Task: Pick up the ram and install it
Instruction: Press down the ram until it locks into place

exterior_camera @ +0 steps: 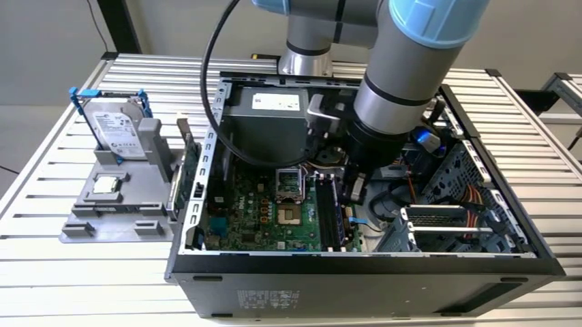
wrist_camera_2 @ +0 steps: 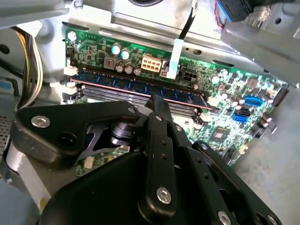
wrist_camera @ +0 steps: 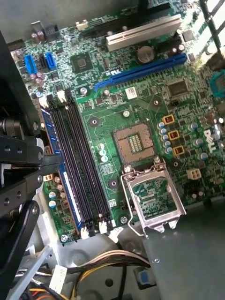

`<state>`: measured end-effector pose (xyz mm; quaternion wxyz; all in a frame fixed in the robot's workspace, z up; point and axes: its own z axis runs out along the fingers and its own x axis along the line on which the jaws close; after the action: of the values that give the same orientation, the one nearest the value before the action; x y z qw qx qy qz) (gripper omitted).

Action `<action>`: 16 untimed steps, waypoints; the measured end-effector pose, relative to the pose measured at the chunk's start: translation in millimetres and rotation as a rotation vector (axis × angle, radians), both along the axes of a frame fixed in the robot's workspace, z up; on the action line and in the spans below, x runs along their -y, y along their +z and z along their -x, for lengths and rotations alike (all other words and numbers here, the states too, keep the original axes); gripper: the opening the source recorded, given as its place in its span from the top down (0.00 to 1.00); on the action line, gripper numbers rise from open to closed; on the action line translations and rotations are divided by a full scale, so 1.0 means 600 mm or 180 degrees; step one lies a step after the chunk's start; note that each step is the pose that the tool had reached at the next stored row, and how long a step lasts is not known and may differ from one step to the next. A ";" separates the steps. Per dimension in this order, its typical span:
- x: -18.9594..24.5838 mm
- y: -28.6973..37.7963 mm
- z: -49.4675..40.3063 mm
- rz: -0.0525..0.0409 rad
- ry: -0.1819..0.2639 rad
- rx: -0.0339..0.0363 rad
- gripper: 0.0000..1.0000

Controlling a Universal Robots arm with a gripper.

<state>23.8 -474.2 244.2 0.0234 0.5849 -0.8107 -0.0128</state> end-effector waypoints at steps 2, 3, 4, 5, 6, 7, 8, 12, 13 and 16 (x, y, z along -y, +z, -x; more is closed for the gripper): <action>0.0000 0.000 -0.001 -0.0002 0.0076 0.0000 1.00; 0.0000 0.000 -0.001 -0.0003 0.0117 0.0000 1.00; 0.0000 0.000 -0.001 -0.0004 0.0153 0.0000 1.00; 0.0000 0.000 -0.001 -0.0006 0.0193 0.0000 1.00; 0.0000 0.000 -0.002 -0.0007 0.0232 0.0000 1.00; 0.0000 0.000 -0.002 -0.0007 0.0271 0.0000 1.00; -0.0001 0.000 -0.002 -0.0008 0.0313 0.0000 1.00; -0.0001 0.000 -0.002 -0.0009 0.0520 0.0000 1.00; -0.0001 -0.001 -0.002 -0.0009 0.0566 0.0000 1.00; -0.0001 -0.003 -0.002 -0.0010 0.0683 -0.0001 1.00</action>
<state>25.0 -474.1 242.5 0.0238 0.6684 -0.7434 -0.0115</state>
